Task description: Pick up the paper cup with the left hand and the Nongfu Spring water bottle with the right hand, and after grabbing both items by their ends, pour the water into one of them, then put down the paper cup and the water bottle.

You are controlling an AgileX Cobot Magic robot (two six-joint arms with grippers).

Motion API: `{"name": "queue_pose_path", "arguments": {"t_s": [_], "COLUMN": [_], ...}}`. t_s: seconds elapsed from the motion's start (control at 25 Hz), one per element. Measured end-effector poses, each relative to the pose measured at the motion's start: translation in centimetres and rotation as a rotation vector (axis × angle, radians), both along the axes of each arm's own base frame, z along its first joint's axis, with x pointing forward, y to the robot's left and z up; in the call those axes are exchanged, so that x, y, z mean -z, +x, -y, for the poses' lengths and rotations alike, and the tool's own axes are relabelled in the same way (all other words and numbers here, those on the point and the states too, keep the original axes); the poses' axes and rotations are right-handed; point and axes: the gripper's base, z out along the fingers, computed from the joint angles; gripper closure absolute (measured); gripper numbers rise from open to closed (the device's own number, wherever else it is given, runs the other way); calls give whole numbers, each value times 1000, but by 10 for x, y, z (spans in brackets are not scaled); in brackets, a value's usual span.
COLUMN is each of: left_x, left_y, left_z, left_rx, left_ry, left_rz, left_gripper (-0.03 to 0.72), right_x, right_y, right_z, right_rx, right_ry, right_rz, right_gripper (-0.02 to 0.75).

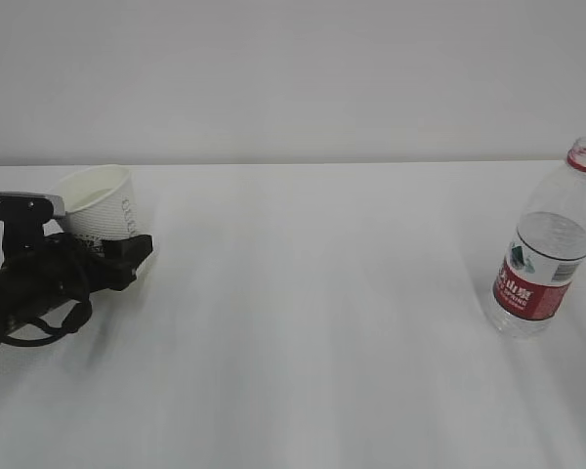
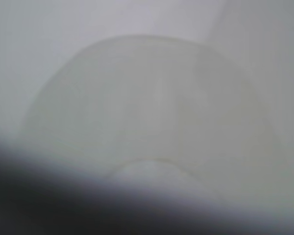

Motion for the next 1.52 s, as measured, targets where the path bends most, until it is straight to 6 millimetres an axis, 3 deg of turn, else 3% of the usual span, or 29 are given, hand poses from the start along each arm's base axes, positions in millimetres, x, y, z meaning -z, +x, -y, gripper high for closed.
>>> {"name": "queue_pose_path", "arguments": {"t_s": [0.6, 0.96, 1.52], "left_x": [0, 0, -1], "left_y": [0, 0, 0], "left_z": [0, 0, 2], "left_rx": [-2, 5, 20], "left_ry": [0, -1, 0], "left_rz": [0, 4, 8], "left_gripper": [179, 99, 104], "right_x": [0, 0, 0], "right_y": [0, 0, 0], "right_z": [0, 0, 0], "right_rx": [0, 0, 0], "right_ry": [0, 0, 0], "right_rz": [0, 0, 0], "right_gripper": [145, 145, 145]}}
